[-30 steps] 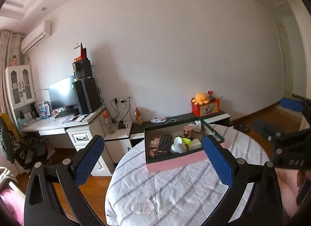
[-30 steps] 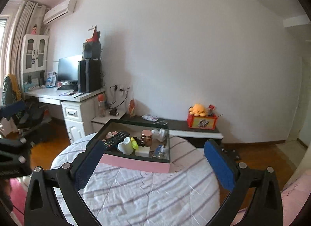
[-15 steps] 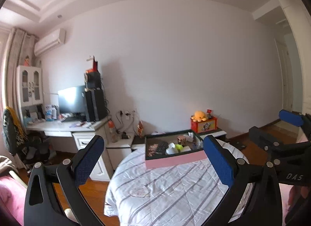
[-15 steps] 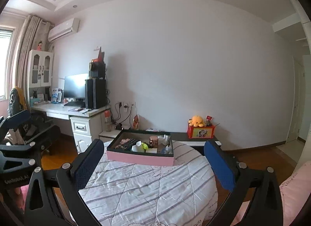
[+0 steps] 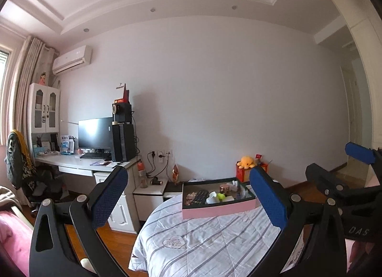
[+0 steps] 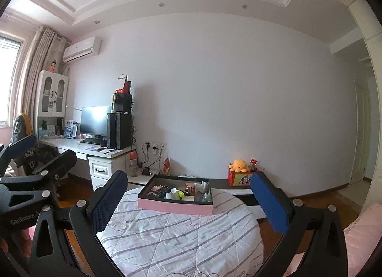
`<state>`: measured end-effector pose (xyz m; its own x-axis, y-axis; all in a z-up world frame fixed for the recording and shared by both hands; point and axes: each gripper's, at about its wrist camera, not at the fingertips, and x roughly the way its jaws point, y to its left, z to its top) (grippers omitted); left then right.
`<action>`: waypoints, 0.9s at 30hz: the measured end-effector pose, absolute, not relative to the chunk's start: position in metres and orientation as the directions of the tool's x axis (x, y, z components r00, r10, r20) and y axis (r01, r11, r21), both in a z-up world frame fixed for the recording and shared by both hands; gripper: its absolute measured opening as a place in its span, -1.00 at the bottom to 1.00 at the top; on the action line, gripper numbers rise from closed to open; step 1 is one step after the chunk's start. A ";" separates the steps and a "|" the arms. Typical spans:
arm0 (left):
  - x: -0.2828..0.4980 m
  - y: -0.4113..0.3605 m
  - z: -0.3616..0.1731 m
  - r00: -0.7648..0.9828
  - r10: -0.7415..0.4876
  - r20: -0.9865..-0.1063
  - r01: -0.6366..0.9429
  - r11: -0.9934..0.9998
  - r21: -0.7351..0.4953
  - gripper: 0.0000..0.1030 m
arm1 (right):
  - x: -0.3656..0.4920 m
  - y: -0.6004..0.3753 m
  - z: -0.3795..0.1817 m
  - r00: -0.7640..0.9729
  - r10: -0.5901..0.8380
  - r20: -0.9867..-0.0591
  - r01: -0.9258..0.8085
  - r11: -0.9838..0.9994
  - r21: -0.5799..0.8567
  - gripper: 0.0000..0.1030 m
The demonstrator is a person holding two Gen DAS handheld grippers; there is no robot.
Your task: Organize rigid objects
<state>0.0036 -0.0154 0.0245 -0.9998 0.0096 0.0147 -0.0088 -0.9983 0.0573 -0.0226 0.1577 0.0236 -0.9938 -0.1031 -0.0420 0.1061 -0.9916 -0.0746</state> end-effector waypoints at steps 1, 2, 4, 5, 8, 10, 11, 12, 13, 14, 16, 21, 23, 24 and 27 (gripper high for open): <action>0.005 -0.016 0.024 -1.000 0.004 0.021 -0.003 -0.998 0.060 1.00 | -0.021 0.157 0.024 -0.994 -0.100 -0.039 0.103 -0.992 -0.078 1.00; 0.007 -0.016 0.024 -1.000 -0.001 0.032 0.003 -0.998 0.062 1.00 | -0.019 0.155 0.024 -0.995 -0.098 -0.036 0.100 -0.991 -0.083 1.00; 0.009 -0.018 0.023 -0.999 -0.003 0.045 0.006 -0.998 0.059 1.00 | -0.017 0.153 0.025 -0.995 -0.096 -0.022 0.098 -0.991 -0.087 1.00; 0.008 -0.019 0.023 -0.999 -0.002 0.049 0.005 -0.998 0.055 1.00 | -0.016 0.152 0.025 -0.995 -0.097 -0.023 0.099 -0.991 -0.086 1.00; 0.005 -0.022 0.020 -0.999 0.011 0.044 -0.009 -0.999 0.040 1.00 | -0.016 0.149 0.023 -0.996 -0.086 -0.008 0.087 -0.992 -0.089 1.00; 0.003 -0.022 0.018 -0.999 0.020 0.042 -0.019 -0.999 0.036 1.00 | -0.015 0.148 0.022 -0.998 -0.069 -0.003 0.069 -0.993 -0.095 1.00; 0.001 -0.022 0.018 -0.999 0.023 0.039 -0.022 -0.999 0.033 1.00 | -0.013 0.148 0.021 -0.998 -0.062 0.003 0.061 -0.993 -0.098 1.00; -0.001 -0.022 0.017 -0.999 0.025 0.036 -0.024 -0.999 0.031 1.00 | -0.013 0.146 0.020 -0.999 -0.050 0.009 0.049 -0.994 -0.103 1.00; -0.002 -0.022 0.015 -0.999 0.029 0.035 -0.028 -0.999 0.027 1.00 | -0.012 0.146 0.019 -0.999 -0.042 0.013 0.040 -0.994 -0.106 1.00; -0.004 -0.022 0.014 -0.999 0.032 0.033 -0.031 -0.999 0.023 1.00 | -0.012 0.146 0.019 -0.999 -0.035 0.017 0.033 -0.994 -0.107 1.00; -0.007 -0.021 0.011 -0.999 0.040 0.026 -0.040 -0.999 0.016 1.00 | -0.012 0.147 0.016 -1.000 -0.019 0.023 0.017 -0.995 -0.103 1.00; -0.013 -0.020 0.005 -0.999 0.048 0.011 -0.047 -0.999 0.025 1.00 | -0.015 0.148 0.010 -1.000 -0.007 0.017 0.005 -0.995 -0.095 1.00; -0.015 -0.020 0.003 -0.999 0.043 0.002 -0.043 -0.999 0.030 1.00 | -0.018 0.148 0.008 -1.000 -0.012 0.006 0.011 -0.996 -0.092 1.00; -0.015 -0.020 0.002 -0.999 0.040 0.000 -0.040 -0.999 0.032 1.00 | -0.020 0.149 0.007 -1.000 -0.016 -0.001 0.016 -0.996 -0.088 1.00; -0.014 -0.020 0.000 -1.000 0.031 0.002 -0.031 -0.999 0.038 1.00 | -0.022 0.148 0.003 -1.000 -0.025 -0.010 0.026 -0.996 -0.080 1.00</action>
<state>-0.0145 -0.0205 -0.0004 -0.9995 0.0309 0.0025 -0.0308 -0.9988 0.0380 -0.0224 0.1482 0.0030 -0.9996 -0.0255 -0.0101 0.0262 -0.9964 -0.0801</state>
